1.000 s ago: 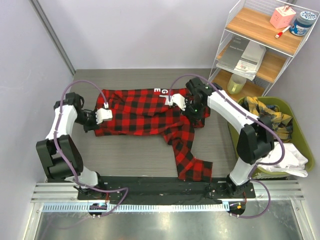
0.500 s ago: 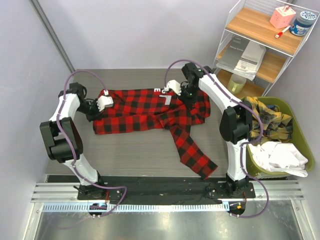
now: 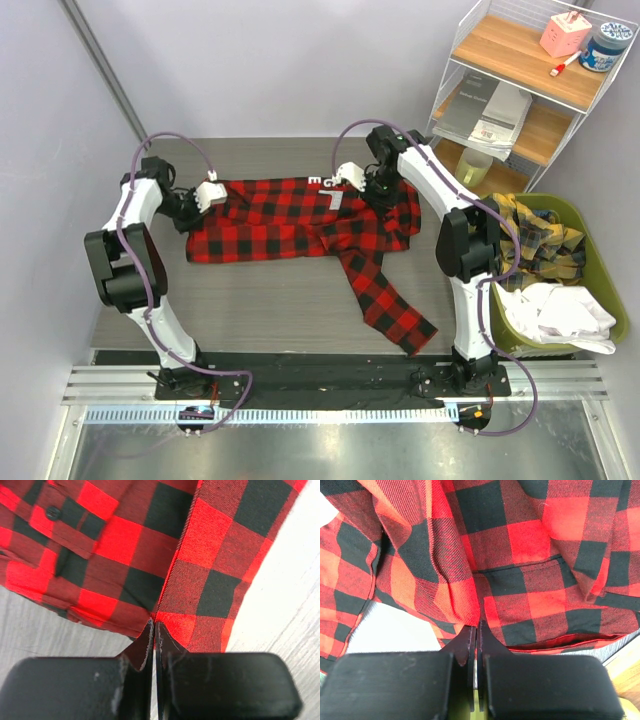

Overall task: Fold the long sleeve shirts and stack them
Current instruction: Fold the shirt

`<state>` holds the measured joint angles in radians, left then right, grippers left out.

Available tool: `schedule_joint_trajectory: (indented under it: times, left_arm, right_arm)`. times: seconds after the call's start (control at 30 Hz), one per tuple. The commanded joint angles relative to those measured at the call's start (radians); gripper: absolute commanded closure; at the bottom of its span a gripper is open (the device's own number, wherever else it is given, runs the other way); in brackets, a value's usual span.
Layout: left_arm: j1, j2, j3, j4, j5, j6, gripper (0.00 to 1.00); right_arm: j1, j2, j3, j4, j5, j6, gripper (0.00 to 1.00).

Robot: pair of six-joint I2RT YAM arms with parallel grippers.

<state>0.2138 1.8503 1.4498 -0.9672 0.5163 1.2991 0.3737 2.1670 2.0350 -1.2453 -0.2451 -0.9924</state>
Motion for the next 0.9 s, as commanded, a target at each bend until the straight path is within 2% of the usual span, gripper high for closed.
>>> schedule_joint_trajectory:
  times: [0.0, 0.47, 0.87]
  left_arm:
    - [-0.011, 0.021, 0.063, 0.027, 0.013, -0.024, 1.00]
    - [-0.034, 0.079, 0.100, 0.113, -0.030, -0.093, 1.00]
    - [-0.034, 0.006, 0.083, 0.105, -0.001, -0.104, 1.00]
  right_arm:
    - [-0.016, -0.007, 0.007, -0.014, -0.011, -0.009, 0.99]
    - [-0.035, -0.013, 0.016, -0.009, -0.028, 0.009, 0.99]
    - [-0.062, -0.052, 0.020, -0.022, -0.075, -0.002, 0.99]
